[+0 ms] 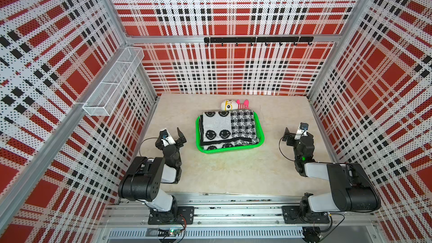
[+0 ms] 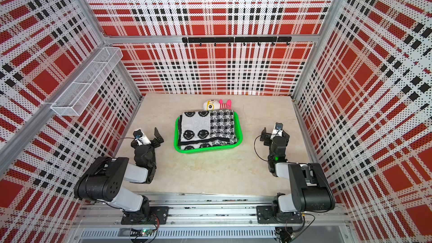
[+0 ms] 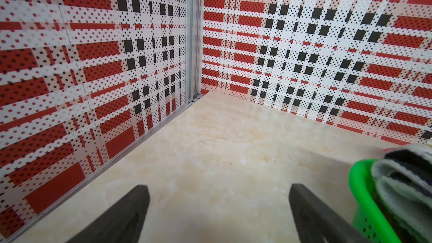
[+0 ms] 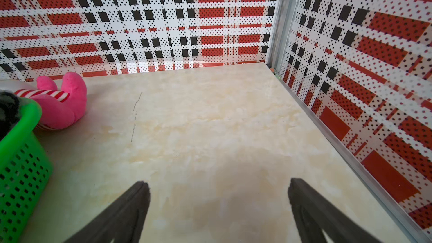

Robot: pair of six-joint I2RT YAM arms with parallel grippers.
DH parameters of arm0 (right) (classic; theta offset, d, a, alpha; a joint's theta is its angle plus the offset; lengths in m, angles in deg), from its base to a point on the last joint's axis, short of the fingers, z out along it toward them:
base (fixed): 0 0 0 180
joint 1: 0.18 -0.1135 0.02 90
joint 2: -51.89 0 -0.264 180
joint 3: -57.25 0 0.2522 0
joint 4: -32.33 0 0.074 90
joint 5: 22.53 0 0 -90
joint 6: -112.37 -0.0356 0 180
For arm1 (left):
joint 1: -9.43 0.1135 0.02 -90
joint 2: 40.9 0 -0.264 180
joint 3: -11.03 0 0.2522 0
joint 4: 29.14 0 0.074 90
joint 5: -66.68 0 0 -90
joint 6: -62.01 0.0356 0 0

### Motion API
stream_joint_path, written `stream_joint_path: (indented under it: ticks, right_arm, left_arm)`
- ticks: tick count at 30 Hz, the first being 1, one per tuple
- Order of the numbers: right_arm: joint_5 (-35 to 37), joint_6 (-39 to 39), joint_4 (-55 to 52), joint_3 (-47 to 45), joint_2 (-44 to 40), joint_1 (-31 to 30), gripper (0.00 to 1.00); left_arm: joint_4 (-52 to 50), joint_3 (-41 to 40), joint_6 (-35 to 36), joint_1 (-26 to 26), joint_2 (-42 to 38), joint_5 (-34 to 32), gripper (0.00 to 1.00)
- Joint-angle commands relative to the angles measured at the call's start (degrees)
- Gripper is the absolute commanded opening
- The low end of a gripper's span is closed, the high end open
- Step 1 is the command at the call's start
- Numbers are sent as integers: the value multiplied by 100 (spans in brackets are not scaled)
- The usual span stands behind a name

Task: Put the folded scarf in the basket
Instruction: Reset both arms

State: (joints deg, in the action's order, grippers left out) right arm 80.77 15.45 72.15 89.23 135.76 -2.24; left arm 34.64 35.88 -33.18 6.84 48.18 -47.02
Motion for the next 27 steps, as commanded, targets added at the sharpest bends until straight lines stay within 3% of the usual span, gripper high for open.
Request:
stream_joint_path:
  ticks: [1, 5, 27]
  right_arm:
    - [-26, 91, 348, 109, 317, 41, 100]
    - [9, 82, 1140, -255, 442, 25, 100]
    - [-508, 282, 733, -47, 464, 15, 100]
  left_arm:
    - [227, 34, 81, 28, 48, 93, 99]
    - [227, 33, 76, 30, 48, 94, 99]
    - [222, 39, 79, 30, 39, 89, 99]
